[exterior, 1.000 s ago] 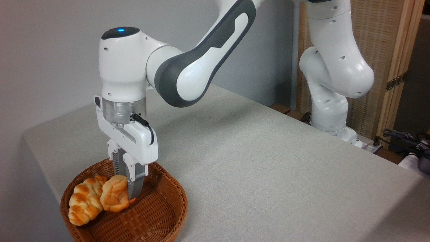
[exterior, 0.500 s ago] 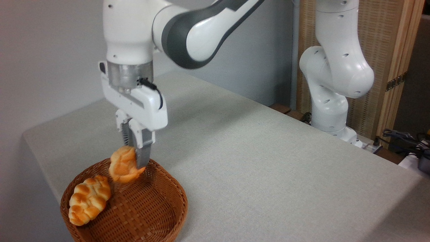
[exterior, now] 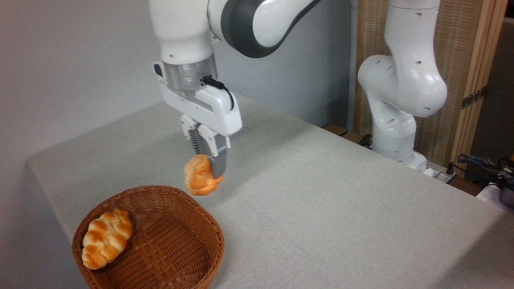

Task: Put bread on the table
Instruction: 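Lift the bun out of the basket and carry it onto the table, then open the gripper to release the bun on the table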

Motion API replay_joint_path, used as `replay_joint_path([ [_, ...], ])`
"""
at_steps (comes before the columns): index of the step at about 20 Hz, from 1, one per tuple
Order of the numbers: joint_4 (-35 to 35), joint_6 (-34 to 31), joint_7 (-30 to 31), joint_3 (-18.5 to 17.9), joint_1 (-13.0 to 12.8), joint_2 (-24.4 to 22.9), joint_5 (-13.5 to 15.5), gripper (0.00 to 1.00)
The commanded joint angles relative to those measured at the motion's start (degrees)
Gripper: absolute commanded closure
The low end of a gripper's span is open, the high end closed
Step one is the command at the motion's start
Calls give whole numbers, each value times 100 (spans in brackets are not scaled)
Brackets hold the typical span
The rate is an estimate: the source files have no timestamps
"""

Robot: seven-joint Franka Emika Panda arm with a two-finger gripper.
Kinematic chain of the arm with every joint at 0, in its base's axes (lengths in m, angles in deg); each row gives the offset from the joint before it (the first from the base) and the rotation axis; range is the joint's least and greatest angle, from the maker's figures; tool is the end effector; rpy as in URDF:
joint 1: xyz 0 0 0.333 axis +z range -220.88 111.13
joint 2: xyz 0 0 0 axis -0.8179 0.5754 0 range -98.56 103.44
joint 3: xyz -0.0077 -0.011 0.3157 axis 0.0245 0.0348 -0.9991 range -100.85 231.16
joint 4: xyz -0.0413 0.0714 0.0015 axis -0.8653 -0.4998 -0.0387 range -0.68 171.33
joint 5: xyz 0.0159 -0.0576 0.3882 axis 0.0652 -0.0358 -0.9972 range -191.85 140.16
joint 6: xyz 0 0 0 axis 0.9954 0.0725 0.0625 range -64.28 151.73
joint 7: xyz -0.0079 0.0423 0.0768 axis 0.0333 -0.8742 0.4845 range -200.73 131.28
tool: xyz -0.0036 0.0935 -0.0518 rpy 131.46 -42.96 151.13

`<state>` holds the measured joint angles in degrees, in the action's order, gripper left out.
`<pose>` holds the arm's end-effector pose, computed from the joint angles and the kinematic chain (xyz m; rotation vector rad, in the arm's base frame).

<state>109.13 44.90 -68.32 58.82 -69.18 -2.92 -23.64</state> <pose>0.5254 -0.0750 0.5044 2.8997 -1.0812 0.0081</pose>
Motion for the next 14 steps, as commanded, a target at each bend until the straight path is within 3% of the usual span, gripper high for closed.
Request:
replay_joint_path([
  [1,511,-95,-112,-26,-20,-158,61,52],
  [3,643,53,-147,-35,-20,-79,61,40],
  [4,652,150,-243,-43,-11,8,61,20],
  [5,652,212,-331,-43,-11,105,52,18],
  [7,652,195,-340,-35,-29,159,52,0],
  [14,556,125,-323,9,-46,71,52,0],
])
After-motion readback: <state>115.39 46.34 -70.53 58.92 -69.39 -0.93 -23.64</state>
